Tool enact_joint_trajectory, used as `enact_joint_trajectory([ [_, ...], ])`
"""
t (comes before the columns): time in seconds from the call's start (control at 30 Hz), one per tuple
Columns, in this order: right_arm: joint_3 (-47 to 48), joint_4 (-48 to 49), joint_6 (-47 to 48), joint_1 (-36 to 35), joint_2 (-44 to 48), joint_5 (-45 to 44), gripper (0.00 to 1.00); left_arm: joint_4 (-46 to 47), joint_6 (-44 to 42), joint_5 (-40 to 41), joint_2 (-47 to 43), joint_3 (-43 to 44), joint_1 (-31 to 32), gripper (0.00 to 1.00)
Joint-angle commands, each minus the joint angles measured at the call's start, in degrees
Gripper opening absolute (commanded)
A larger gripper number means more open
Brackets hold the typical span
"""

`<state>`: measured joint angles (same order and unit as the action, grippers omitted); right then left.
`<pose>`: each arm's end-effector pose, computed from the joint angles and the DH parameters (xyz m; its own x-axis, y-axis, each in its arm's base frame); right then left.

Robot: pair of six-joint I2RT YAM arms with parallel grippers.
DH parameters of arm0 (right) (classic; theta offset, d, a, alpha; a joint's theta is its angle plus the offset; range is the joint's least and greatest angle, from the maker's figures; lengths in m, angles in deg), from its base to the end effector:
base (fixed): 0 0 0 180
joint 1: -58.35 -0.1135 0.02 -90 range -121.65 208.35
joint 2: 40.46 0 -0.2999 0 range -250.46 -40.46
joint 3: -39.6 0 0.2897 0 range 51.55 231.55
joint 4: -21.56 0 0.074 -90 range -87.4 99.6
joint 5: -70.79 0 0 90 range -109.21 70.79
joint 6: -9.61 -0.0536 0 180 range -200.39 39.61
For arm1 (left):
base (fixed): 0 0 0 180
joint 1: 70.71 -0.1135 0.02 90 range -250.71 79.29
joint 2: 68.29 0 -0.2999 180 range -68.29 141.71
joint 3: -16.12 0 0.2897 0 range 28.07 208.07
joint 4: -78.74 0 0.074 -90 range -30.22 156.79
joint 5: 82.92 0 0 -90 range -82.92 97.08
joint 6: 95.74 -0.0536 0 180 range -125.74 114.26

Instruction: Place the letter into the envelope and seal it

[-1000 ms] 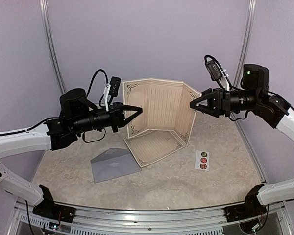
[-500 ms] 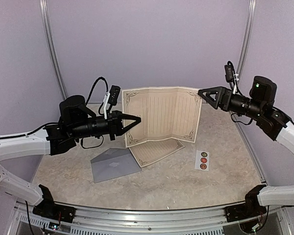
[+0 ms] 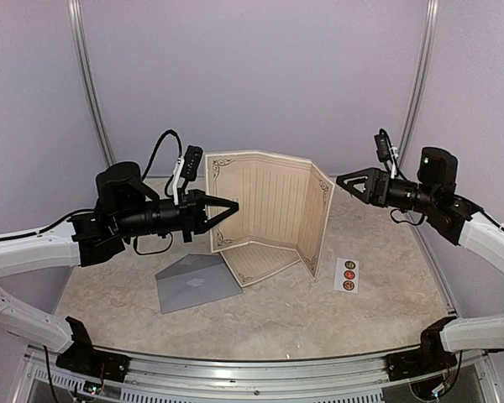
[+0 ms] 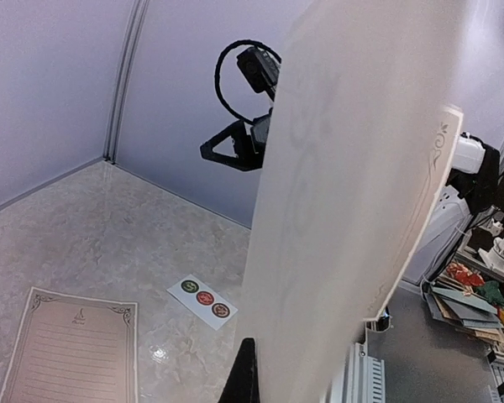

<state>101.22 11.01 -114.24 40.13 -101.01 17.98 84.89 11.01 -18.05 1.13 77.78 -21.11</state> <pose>0.2533 0.1175 0.3608 -0.5841 0.2749 -0.7637 -0.5900 0.5023 0.6321 0.1927 -0.2616 0.3517 -0.2954 -0.0555 -0.9538 0.9184 0.2585 -0.2995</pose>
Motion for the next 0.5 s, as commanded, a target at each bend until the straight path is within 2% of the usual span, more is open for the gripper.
enact_joint_trajectory([
  [0.0,2.29,0.57,8.97,-7.51,-0.99,13.11,0.97,-0.69,1.58,1.35,0.29,2.69,0.49,0.00],
  [0.17,3.03,0.59,12.51,-14.06,-1.55,15.79,1.00,-0.55,2.41,1.14,1.52,3.60,0.72,0.00],
  [0.47,4.59,4.30,14.16,-20.95,-5.44,13.37,1.00,-0.44,3.02,-0.89,2.35,4.59,0.92,0.00],
])
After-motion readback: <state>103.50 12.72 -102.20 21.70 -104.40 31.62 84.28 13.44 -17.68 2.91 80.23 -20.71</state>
